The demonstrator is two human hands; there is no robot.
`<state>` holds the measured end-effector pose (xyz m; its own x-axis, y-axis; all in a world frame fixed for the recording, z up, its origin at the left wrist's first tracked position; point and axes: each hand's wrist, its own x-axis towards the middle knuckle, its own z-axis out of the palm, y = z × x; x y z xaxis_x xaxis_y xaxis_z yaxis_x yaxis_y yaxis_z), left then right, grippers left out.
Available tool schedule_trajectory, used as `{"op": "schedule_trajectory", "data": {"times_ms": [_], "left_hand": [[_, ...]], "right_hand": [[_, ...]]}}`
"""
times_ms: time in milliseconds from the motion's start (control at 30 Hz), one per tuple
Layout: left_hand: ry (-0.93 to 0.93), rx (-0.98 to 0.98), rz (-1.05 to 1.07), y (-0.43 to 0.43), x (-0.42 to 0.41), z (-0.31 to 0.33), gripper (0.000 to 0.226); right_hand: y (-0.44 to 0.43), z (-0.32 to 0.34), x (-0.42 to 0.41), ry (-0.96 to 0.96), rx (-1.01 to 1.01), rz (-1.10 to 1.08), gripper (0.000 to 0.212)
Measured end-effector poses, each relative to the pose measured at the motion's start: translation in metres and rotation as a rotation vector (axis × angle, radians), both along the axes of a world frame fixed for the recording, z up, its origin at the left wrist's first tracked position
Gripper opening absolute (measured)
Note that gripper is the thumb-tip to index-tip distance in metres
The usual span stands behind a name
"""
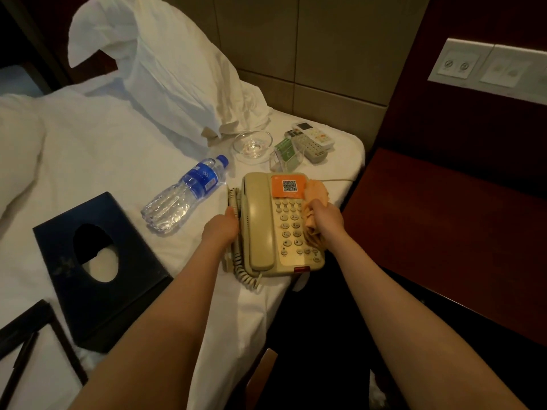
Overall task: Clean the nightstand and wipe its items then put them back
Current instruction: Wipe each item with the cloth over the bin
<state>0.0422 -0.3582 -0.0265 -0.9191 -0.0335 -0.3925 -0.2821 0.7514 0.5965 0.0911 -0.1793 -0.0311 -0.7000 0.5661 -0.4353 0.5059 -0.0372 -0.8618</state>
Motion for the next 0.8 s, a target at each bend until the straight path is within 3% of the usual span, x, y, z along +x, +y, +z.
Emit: {"op": "schedule_trajectory", "data": {"times_ms": [167,333,467,667,800], "left_hand": [[0.101,-0.062,0.107,0.009,0.002,-0.014,0.055],[0.316,0.098,0.139,0.003,0.006,-0.037,0.051],[0.370,0.167,0.051,-0.003,0.001,-0.043,0.051],[0.358,0.145,-0.061,-0.006,-0.004,-0.046,0.046],[0.359,0.135,-0.073,-0.006,-0.005,-0.047,0.045]], "right_hand": [[0.005,0.000,-0.024,0.043,0.107,0.090,0.035],[0.001,0.017,-0.060,0.085,0.343,0.170,0.042],[0.007,0.028,-0.078,-0.010,0.564,0.431,0.042],[0.012,0.039,-0.100,-0.168,0.549,0.685,0.040],[0.005,0.026,-0.102,-0.070,0.578,0.661,0.034]]}}
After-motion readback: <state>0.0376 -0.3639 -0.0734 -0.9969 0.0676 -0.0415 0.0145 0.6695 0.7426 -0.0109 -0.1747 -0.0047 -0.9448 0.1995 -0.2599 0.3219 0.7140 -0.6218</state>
